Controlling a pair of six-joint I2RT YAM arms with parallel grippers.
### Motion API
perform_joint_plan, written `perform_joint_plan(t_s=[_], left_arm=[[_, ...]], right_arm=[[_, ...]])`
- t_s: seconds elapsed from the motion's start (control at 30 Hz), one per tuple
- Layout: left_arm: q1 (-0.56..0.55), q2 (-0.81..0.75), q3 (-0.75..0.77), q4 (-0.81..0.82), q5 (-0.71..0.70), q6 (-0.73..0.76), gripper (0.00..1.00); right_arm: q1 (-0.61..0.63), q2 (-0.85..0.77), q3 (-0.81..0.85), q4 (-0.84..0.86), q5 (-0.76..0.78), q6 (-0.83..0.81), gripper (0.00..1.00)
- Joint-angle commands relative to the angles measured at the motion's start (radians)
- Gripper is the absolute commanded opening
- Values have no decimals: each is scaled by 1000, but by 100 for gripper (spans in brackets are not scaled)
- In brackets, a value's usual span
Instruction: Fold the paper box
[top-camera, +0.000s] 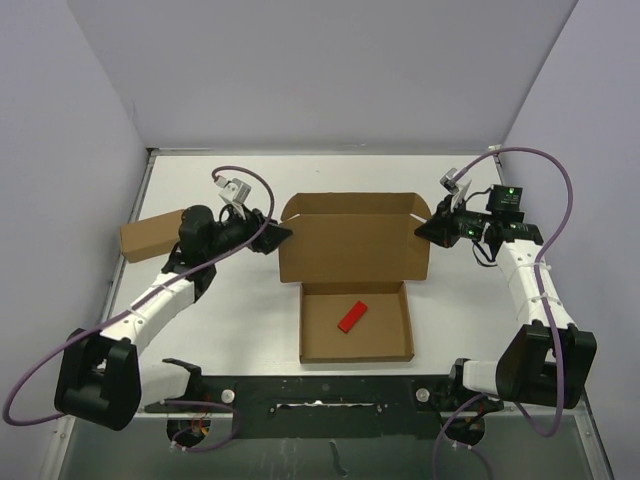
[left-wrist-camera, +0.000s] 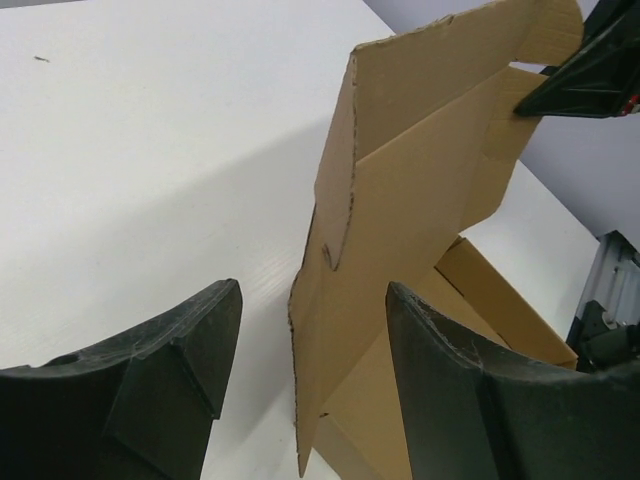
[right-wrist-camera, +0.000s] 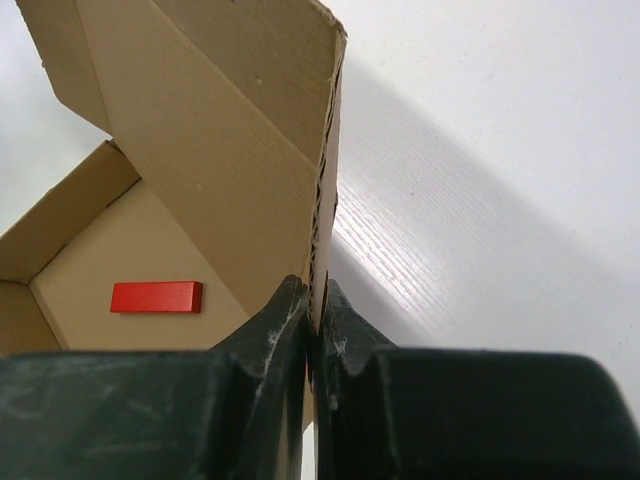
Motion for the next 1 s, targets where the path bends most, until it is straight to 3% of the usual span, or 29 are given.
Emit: perform_joint_plan(t_s=[0.0, 0.23, 0.43, 0.67, 0.97], left_arm=[[6, 43, 79, -11, 98, -27, 56], [6, 101, 154, -72, 135, -13, 35], [5, 131, 183, -85, 140, -9, 0], [5, 158, 267, -81, 32, 51, 0], [-31, 298, 382, 41, -193, 127, 0]], right_arm=[[1, -32, 29, 30, -1, -23, 0], [0, -36, 32, 31, -4, -24, 0], [10, -33, 42, 37, 8, -23, 0], [64, 8, 113, 75, 99, -19, 0], [161, 145, 225, 266, 333, 28, 0]])
